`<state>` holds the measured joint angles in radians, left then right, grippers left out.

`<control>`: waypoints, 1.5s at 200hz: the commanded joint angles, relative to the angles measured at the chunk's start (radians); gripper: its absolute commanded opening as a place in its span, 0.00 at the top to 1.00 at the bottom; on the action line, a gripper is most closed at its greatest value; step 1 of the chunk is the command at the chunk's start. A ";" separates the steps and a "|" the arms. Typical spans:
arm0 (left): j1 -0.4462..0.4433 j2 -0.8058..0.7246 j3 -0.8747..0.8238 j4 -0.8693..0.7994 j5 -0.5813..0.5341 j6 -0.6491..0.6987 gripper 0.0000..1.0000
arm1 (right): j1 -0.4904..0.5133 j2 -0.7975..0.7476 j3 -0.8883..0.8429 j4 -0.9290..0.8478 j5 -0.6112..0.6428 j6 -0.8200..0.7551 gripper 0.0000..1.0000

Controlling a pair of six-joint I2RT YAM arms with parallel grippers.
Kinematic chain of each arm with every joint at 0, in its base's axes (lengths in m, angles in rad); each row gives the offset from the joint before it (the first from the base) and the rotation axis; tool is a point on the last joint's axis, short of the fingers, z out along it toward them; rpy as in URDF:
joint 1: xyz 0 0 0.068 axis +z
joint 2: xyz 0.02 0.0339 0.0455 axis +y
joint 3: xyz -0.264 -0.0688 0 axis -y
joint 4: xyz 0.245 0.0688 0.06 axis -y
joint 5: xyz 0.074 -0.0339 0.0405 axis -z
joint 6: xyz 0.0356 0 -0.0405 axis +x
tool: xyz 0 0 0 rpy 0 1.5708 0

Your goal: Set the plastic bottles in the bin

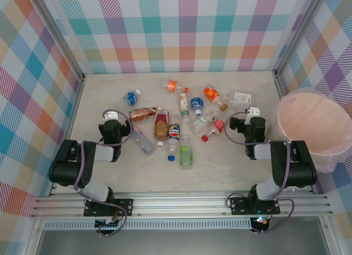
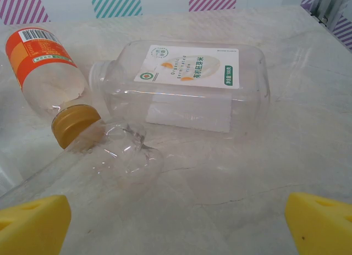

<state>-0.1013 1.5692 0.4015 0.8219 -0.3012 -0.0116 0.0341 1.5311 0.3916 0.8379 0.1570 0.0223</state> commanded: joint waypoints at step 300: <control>-0.073 -0.383 0.373 -1.187 -0.102 -0.756 0.00 | 0.008 -0.317 0.250 -0.632 -0.338 0.380 0.00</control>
<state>-0.1242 1.1976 0.6979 0.0879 -0.4217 -0.3904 0.0345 1.1992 0.5922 0.3557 -0.0696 0.2188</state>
